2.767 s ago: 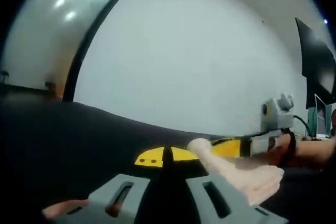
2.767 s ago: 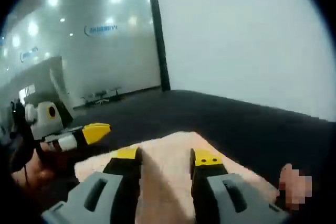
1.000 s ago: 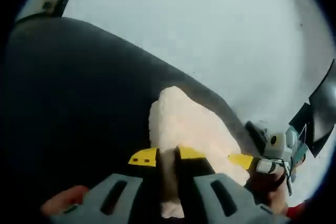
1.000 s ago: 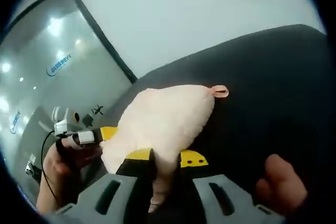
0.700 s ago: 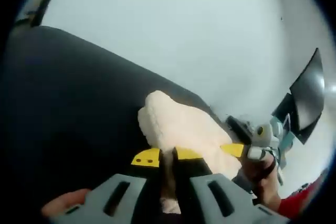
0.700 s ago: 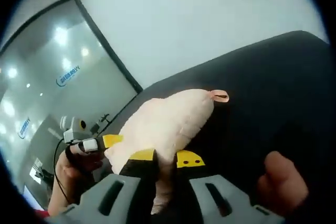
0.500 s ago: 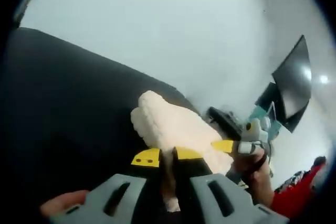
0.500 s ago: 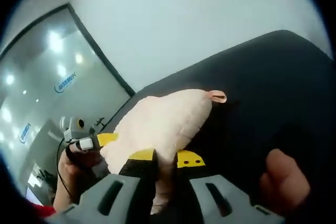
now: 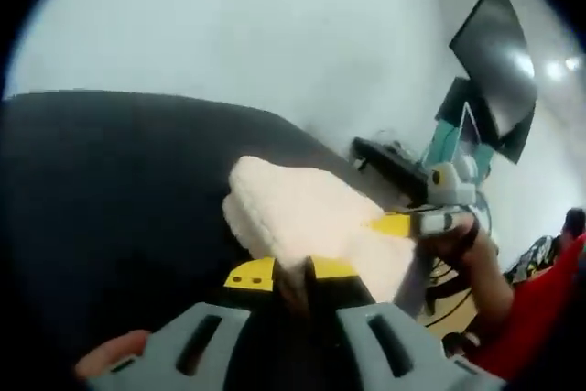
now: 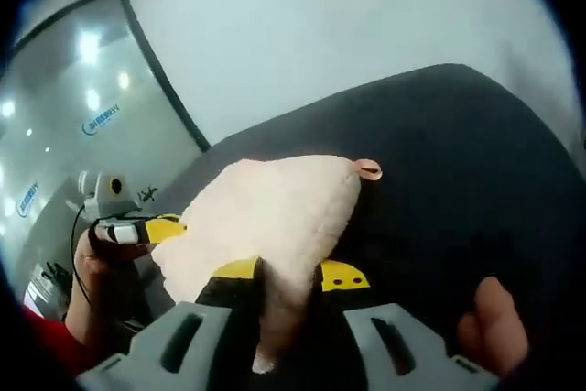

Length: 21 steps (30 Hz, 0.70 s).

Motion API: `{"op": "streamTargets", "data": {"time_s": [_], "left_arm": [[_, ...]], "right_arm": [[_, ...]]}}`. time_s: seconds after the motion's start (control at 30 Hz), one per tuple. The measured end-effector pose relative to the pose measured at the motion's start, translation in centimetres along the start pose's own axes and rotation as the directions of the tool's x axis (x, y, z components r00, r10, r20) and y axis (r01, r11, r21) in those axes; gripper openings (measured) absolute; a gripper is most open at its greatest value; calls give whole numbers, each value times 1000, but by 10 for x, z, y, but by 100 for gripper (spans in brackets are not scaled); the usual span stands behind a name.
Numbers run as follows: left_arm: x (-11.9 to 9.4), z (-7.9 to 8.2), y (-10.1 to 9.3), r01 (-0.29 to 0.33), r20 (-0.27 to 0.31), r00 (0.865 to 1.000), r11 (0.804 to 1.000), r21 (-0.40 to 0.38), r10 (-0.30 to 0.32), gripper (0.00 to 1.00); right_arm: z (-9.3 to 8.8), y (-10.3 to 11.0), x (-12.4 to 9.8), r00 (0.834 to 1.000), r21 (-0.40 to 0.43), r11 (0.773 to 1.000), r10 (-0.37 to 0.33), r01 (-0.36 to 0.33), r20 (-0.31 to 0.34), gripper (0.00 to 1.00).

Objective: Fold the towel on the table until its edges align and the towel forms a compact rectangular stack.

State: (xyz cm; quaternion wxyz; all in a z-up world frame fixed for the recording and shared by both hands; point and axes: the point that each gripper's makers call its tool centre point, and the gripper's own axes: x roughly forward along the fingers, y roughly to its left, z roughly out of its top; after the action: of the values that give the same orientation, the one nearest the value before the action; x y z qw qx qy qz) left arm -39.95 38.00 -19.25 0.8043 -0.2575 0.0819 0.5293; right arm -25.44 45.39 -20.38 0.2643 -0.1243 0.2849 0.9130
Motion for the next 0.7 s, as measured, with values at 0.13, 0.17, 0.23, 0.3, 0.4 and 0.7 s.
{"op": "streamTargets", "data": {"time_s": [0.13, 0.17, 0.23, 0.3, 0.4, 0.7], "left_arm": [[-26, 19, 10, -3, 64, 998, 1000, 9, 2, 37], [-36, 30, 16, -16, 111, 994, 1000, 6, 15, 35], [-52, 49, 28, -37, 198, 980, 999, 20, 32, 35], [-66, 65, 34, -53, 288, 957, 995, 87, 26, 35], [-74, 69, 43, -96, 345, 939, 973, 210, 19, 35], [-54, 8, 45, 35, 247, 961, 935, 352, -128, 33]], "right_arm": [[22, -17, -28, 987, -201, 975, -64, 94, 150, 32], [29, -20, -36, 981, -192, 977, -60, 96, 183, 28], [47, -19, -56, 955, -171, 981, -37, 91, 295, 28], [58, -22, -64, 935, -229, 966, -31, 118, 354, 28], [63, -30, -63, 916, -310, 934, -43, 179, 400, 27], [67, -40, -33, 902, -377, 916, 43, 136, 430, 27]]}}
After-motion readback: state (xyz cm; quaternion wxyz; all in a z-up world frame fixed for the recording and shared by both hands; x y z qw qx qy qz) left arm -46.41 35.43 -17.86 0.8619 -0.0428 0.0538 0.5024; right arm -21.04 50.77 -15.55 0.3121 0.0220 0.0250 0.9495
